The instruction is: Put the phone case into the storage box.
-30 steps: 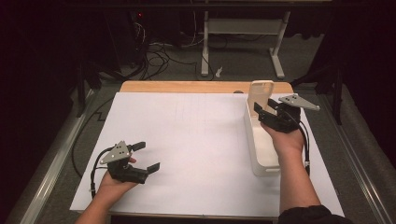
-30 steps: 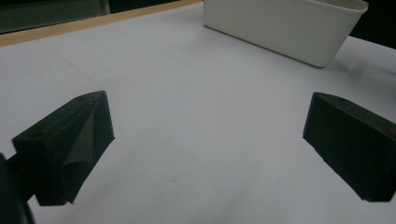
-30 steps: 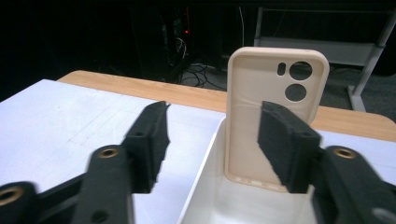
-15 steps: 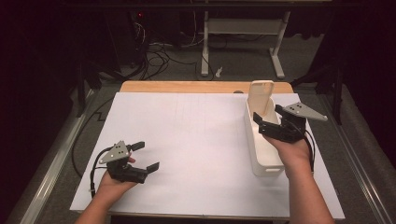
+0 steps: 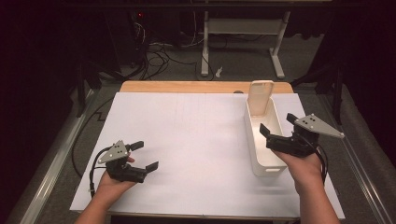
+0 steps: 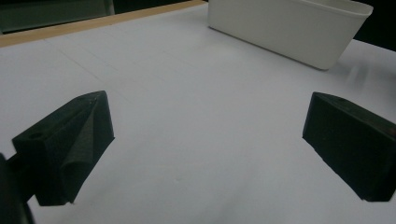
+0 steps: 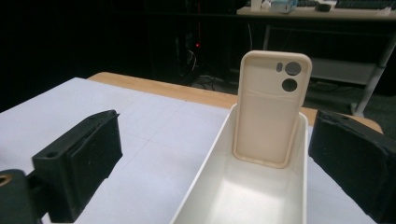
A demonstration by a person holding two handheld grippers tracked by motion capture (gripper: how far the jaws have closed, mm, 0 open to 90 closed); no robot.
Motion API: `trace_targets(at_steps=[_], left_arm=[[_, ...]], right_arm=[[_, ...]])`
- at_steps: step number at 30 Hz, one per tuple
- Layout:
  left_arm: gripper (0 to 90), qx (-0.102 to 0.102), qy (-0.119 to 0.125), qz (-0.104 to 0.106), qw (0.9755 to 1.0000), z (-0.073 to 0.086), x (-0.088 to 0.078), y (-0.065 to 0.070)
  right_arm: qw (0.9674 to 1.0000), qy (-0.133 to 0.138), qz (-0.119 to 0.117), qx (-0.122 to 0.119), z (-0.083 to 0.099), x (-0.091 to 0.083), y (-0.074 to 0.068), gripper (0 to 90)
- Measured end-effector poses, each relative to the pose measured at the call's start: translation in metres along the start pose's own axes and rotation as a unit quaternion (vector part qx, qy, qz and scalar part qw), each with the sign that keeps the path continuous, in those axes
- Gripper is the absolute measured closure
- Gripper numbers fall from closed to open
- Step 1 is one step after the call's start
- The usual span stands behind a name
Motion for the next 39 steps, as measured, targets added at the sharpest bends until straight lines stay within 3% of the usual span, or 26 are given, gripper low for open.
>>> trace_targets(at_steps=[14, 17, 19, 21, 22, 30, 39], left_arm=[[2.9, -0.003, 0.006, -0.007, 1.0000, -0.005, -0.003, -0.004], [3.0, -0.001, 0.005, -0.009, 0.9999, -0.005, -0.004, -0.005], [3.0, 0.002, 0.002, -0.011, 0.9999, -0.003, -0.003, -0.005], [3.0, 0.003, -0.002, -0.010, 0.9999, -0.002, -0.002, -0.004], [3.0, 0.005, -0.005, -0.011, 0.9999, 0.000, -0.001, -0.004], [2.7, 0.002, -0.003, -0.013, 0.9999, -0.001, -0.002, -0.003], [2.5, -0.003, 0.003, -0.014, 0.9999, -0.004, -0.003, -0.004]], right_arm=[[0.9998, 0.018, 0.003, -0.008, 0.030, -0.025, 0.000, 0.4], [0.9995, 0.033, 0.003, 0.003, 0.041, -0.030, -0.001, 0.4], [0.9982, 0.058, 0.008, 0.010, 0.051, -0.035, -0.001, 0.4], [0.9997, 0.025, -0.008, 0.001, 0.066, -0.033, -0.003, 0.4], [0.9998, 0.021, -0.004, -0.002, 0.069, -0.033, -0.002, 0.4], [0.9984, 0.054, -0.011, 0.015, 0.055, -0.044, 0.001, 0.4], [0.9979, 0.062, -0.007, 0.019, 0.052, -0.048, 0.005, 0.4]])
Point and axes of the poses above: each handheld gripper's, and its own axes: x roughly forward along the jaws, z roughly out of its underside, y roughly to its right, the point moved 10 cm from there along x, roughly forward along the jaws, and after that the axes turned 2 degrees about -z, right-handed, at the moved point
